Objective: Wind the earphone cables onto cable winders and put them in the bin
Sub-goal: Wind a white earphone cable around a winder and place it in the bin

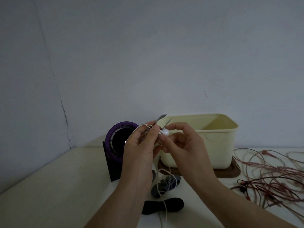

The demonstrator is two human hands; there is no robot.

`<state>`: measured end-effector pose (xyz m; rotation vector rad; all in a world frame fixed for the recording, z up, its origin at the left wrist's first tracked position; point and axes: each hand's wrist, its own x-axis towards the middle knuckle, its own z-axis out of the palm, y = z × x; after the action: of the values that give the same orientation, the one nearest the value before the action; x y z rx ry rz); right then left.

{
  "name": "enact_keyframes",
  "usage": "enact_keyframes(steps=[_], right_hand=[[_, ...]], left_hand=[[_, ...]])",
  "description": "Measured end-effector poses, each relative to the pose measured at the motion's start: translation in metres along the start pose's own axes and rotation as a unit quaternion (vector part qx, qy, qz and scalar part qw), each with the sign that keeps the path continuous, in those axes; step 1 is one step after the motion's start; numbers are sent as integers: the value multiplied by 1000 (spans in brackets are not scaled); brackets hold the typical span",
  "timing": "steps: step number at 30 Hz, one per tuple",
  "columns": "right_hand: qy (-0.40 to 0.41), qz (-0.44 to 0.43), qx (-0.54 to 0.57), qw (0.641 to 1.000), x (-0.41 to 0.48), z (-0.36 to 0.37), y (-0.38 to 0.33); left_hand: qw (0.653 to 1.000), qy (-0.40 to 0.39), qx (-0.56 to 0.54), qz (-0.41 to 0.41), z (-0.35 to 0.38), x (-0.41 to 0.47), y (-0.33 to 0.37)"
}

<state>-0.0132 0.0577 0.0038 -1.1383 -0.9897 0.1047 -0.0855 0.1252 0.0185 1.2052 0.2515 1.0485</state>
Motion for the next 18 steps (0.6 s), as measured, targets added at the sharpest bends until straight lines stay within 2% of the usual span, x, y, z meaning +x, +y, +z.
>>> enact_keyframes(steps=[5,7,11,18], right_hand=[[-5,15,3,1000,2,-2,-5],[-18,63,58,996,4,-3,-5],[-34,170,207,963,9,-4,-4],[-46,222,271,936,10,-5,-8]], left_hand=[[1000,-23,14,7,-2,0,1],[1000,-24,6,-3,-4,2,2],[1000,-27,-7,-11,-7,4,2],[998,-41,37,10,-9,5,-1]])
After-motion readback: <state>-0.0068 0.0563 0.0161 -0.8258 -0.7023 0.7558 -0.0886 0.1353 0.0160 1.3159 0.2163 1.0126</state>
